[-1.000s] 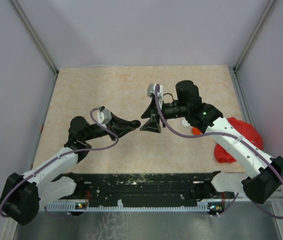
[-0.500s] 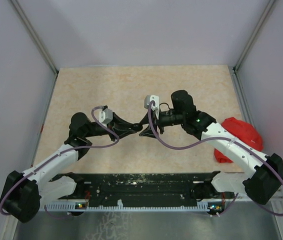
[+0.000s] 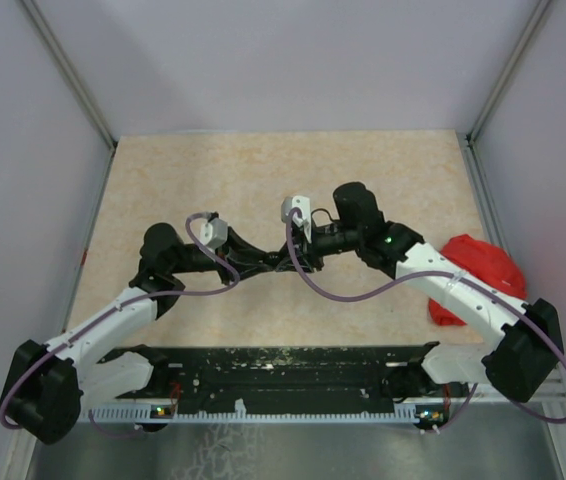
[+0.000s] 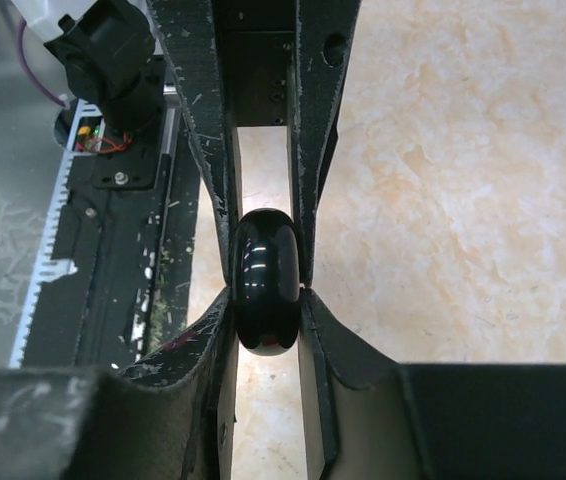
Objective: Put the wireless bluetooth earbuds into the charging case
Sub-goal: Place the charging case at the center of the board, then reset both arms
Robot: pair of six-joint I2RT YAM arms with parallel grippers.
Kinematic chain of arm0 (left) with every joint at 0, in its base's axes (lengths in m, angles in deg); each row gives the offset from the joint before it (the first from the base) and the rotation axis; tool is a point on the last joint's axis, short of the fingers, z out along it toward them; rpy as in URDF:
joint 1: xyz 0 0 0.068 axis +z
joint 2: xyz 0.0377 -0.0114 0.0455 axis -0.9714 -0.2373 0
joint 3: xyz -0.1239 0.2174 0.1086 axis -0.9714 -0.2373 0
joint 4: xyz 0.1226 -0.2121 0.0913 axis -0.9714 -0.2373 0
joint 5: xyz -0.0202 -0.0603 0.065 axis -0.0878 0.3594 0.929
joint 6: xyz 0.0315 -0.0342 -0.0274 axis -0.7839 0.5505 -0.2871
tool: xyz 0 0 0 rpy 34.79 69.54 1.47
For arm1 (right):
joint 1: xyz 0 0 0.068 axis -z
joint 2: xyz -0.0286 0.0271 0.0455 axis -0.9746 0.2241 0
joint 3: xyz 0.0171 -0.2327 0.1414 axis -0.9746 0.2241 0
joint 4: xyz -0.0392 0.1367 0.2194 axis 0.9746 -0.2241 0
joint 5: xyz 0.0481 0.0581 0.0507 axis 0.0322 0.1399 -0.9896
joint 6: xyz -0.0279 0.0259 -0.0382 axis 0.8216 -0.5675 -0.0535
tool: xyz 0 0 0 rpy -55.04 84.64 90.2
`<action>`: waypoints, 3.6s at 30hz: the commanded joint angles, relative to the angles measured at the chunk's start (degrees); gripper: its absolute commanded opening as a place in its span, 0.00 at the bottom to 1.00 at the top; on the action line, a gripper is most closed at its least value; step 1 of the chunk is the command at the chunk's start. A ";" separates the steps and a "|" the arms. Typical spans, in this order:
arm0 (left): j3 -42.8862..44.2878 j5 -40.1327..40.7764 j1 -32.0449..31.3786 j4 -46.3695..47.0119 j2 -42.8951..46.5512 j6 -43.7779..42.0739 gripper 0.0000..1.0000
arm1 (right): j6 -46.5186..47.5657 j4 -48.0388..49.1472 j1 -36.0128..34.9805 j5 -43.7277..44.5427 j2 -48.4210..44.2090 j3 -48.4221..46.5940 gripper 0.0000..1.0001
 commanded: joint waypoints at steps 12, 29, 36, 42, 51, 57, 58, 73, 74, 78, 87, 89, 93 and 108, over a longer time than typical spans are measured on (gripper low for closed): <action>6.40 7.38 0.30 -18.17 2.91 -11.12 0.46 | -2.54 1.04 1.21 3.24 -1.71 -3.25 0.00; 7.82 51.59 0.68 -31.91 7.42 -17.67 0.71 | -31.30 1.68 16.42 22.99 -3.74 8.85 0.00; 8.62 59.90 2.60 -33.16 7.27 -14.47 0.75 | -43.07 5.04 24.79 27.22 -7.09 21.21 0.00; 8.51 60.65 4.51 -33.39 8.66 -11.20 0.86 | -51.78 11.20 35.51 26.30 -6.07 30.23 0.00; 8.68 62.53 7.86 -32.70 9.76 -5.66 1.00 | -56.35 17.04 38.60 31.34 0.16 32.34 0.13; 9.56 66.12 9.14 -33.37 10.51 -2.62 1.00 | -55.48 14.42 39.35 32.99 2.84 31.59 0.31; 9.65 66.31 9.27 -33.50 10.66 -2.34 1.00 | -55.25 13.68 39.34 33.19 2.79 31.52 0.35; 6.74 67.12 9.57 -29.44 22.98 0.36 1.00 | -50.89 -4.38 39.33 33.73 -19.03 27.49 0.67; 6.15 67.46 9.59 -29.06 24.28 0.51 1.00 | -49.60 -5.64 39.32 33.72 -20.98 26.19 0.74; 3.85 67.93 9.59 -28.71 29.61 0.77 1.00 | -46.30 -9.64 39.29 36.22 -29.39 20.34 0.86; 1.50 69.98 9.57 -31.81 38.67 1.54 1.00 | -33.81 -16.18 39.37 46.07 -42.49 10.99 0.88; 1.34 69.68 9.57 -32.08 39.92 1.50 1.00 | -32.11 -16.61 39.32 48.91 -43.24 10.84 0.88; 0.48 68.89 9.59 -32.31 41.62 1.29 1.00 | -30.91 -15.35 39.26 53.30 -44.42 13.07 0.88; 0.47 65.83 10.08 -32.81 38.60 0.65 1.00 | -29.69 -11.15 38.81 50.63 -44.63 16.65 0.89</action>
